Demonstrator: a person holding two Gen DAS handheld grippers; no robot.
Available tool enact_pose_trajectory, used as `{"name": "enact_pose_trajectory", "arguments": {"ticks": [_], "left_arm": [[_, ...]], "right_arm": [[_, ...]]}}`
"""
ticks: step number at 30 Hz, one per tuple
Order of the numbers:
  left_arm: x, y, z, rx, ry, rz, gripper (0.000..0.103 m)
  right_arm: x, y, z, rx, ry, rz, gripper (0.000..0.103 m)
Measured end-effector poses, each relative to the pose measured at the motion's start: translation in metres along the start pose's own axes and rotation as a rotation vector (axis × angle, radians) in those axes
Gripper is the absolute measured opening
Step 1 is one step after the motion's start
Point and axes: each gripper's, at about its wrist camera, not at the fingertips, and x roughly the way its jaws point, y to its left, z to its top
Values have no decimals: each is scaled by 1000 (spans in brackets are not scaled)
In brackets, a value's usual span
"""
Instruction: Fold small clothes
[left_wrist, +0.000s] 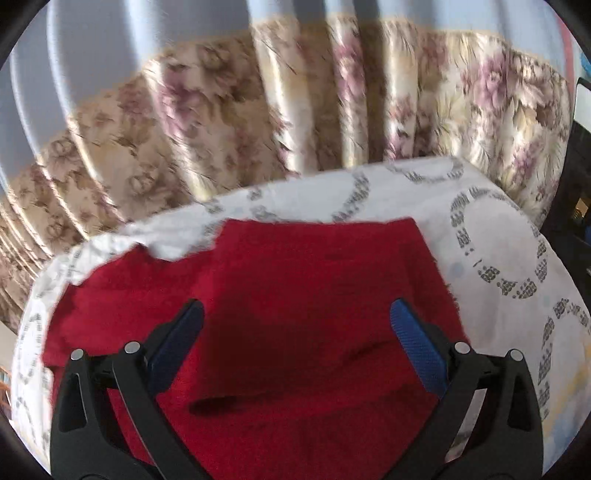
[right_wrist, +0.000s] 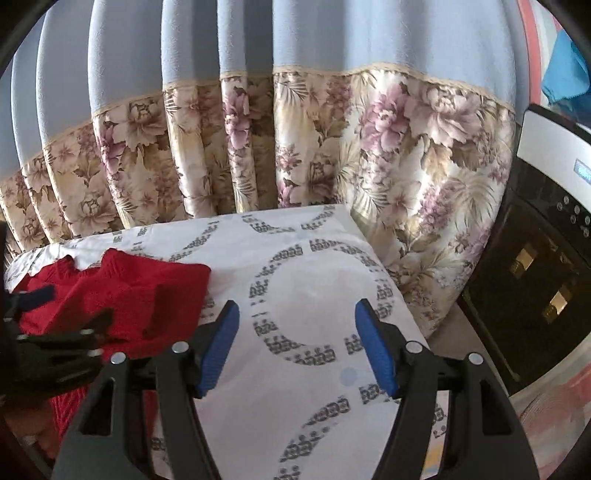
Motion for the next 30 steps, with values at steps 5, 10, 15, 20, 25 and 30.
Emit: {"name": "enact_pose_trajectory", "arguments": {"ticks": [5, 10, 15, 20, 25, 30], "left_arm": [[32, -12, -8, 4, 63, -9, 100], [28, -11, -7, 9, 27, -23, 71], [14, 8, 0, -33, 3, -112, 15], [0, 54, 0, -64, -46, -88, 10], [-8, 125, -5, -113, -67, -19, 9], [-5, 198, -21, -191, -41, 29, 10]], "right_arm": [[4, -8, -9, 12, 19, -2, 66], [4, -7, -13, 14, 24, 0, 66], [0, 2, -12, 1, 18, 7, 66], [-9, 23, -7, -16, 1, 21, 66], [-14, 53, -3, -51, -6, 38, 66], [-16, 94, -1, -82, -5, 72, 66]]}}
